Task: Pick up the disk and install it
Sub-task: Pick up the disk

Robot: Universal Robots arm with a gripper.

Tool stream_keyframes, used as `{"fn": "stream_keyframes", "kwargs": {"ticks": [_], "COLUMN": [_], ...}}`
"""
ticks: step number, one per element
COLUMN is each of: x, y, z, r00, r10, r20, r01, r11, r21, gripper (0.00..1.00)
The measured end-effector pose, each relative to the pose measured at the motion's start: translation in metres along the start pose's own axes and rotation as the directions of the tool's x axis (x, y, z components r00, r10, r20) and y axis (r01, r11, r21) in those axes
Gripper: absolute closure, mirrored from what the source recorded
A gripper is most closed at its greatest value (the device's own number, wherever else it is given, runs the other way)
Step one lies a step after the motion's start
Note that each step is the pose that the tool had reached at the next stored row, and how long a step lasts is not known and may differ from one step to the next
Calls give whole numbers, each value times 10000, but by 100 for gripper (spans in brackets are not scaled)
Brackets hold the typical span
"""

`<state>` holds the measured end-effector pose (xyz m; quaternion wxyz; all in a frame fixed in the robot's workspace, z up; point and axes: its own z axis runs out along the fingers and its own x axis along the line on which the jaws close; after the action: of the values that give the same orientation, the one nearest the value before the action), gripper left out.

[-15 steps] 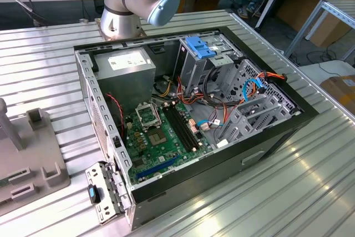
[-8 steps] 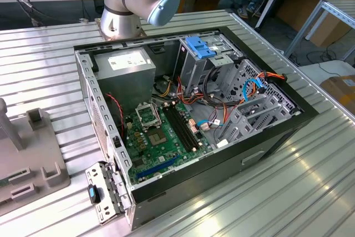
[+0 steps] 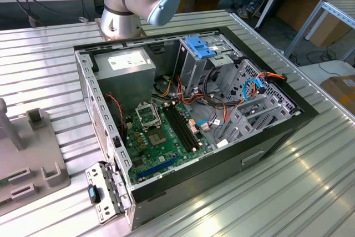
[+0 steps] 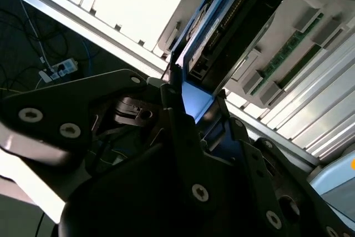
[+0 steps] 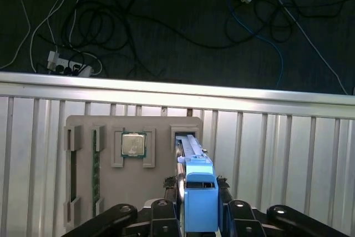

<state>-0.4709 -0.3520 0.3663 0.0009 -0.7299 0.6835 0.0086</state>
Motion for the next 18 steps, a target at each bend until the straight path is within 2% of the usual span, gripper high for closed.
{"fn": "stream_keyframes", "kwargs": {"ticks": [9,18], "x": [-3,-8], "y": [2,6], "z": [-238,-611], "r00": [10000,10000], "r10": [0,0], "r20": [0,0], "r01": [0,0], "r11": [10000,10000], "r21": [0,2], "gripper": [64,64]}}
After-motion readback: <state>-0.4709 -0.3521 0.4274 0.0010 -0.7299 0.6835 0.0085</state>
